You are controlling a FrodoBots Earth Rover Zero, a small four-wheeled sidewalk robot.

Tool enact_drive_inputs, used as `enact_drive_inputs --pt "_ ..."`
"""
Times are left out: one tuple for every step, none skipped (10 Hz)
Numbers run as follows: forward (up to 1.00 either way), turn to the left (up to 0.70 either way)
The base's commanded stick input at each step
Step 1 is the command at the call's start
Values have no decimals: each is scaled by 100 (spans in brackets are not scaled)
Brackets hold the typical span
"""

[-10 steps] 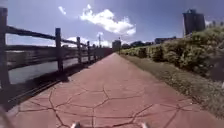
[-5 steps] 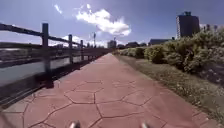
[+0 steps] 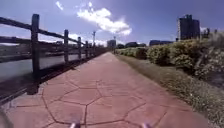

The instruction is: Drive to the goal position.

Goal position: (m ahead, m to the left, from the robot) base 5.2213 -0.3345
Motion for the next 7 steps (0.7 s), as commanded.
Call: enact_drive_inputs --pt "85 0" --pt "85 0" --pt "85 0" --pt "85 0" --pt "85 0" --pt "85 0" --pt "85 0"
